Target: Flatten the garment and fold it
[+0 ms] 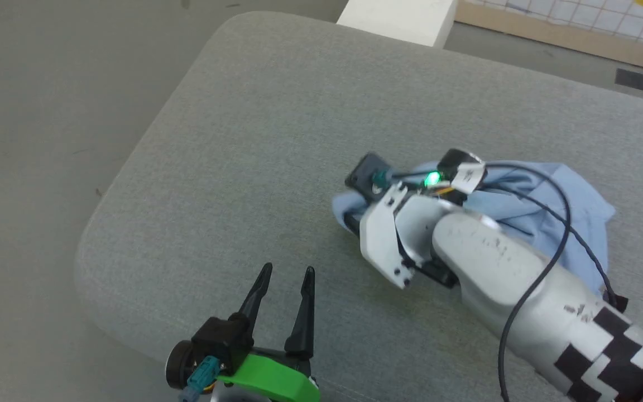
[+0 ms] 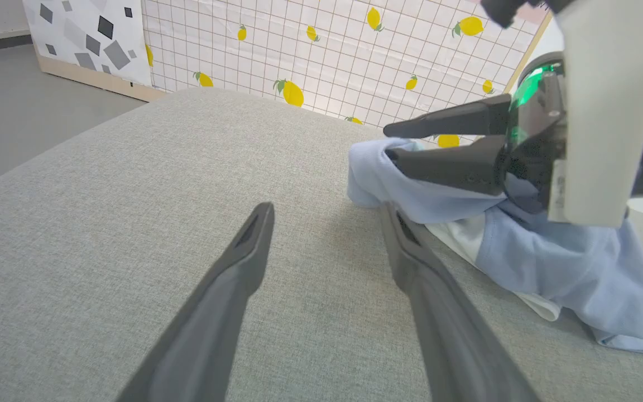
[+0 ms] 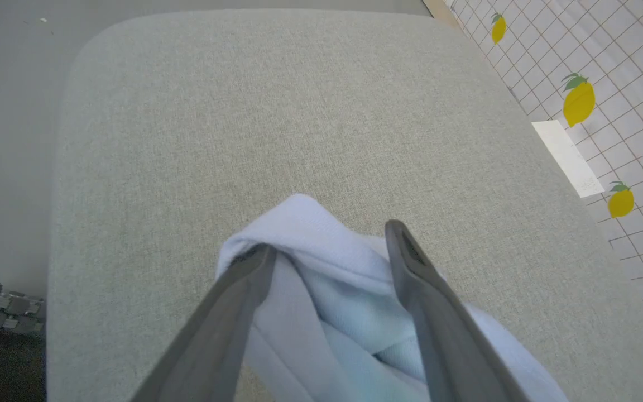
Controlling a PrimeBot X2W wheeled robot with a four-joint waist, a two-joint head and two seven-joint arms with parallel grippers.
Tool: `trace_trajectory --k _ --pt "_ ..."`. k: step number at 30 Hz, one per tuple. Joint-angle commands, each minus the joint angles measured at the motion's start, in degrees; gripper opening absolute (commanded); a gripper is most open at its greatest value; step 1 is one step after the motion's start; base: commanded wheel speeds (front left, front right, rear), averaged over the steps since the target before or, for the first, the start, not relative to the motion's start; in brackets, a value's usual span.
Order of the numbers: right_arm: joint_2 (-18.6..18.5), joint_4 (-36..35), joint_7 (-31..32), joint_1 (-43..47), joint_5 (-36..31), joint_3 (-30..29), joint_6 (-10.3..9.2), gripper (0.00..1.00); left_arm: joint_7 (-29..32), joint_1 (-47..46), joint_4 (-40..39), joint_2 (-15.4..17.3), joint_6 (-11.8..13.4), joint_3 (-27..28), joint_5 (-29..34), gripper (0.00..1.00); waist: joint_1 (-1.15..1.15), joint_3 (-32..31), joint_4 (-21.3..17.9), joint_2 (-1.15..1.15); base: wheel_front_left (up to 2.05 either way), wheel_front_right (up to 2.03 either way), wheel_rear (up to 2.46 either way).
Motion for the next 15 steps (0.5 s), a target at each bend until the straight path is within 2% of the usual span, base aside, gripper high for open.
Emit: trace_trajectory --k 1,6,11,15 --pt "0.3 -0.2 -0.9 -1.4 1.5 -0.7 -0.09 1.00 -0.2 -0.4 0.3 -0.2 0.1 0.2 0.0 1.00 -0.01 -1.3 -1.6 0.00 0.00 0.00 0.00" --pt "-1.0 -2.9 -1.4 -3.2 6.5 -3.4 -0.09 1.00 -0.2 0.3 1.0 -0.2 -0.4 0.9 0.4 1.00 -0.01 -3.3 -3.9 0.00 0.00 0.00 0.00" --pt "-6.9 -7.4 -1.2 -2.5 8.8 -7.5 -0.09 1.00 -0.2 1.5 0.9 -0.2 -0.8 2.2 1.4 1.00 -0.01 -4.8 -6.4 0.00 0.00 0.00 0.00" --pt "-12.4 -11.7 1.3 1.1 10.4 -11.9 -0.09 1.00 -0.2 2.2 0.8 -0.2 -1.3 3.1 2.0 1.00 -0.01 -5.0 -7.7 0.00 0.00 0.00 0.00"
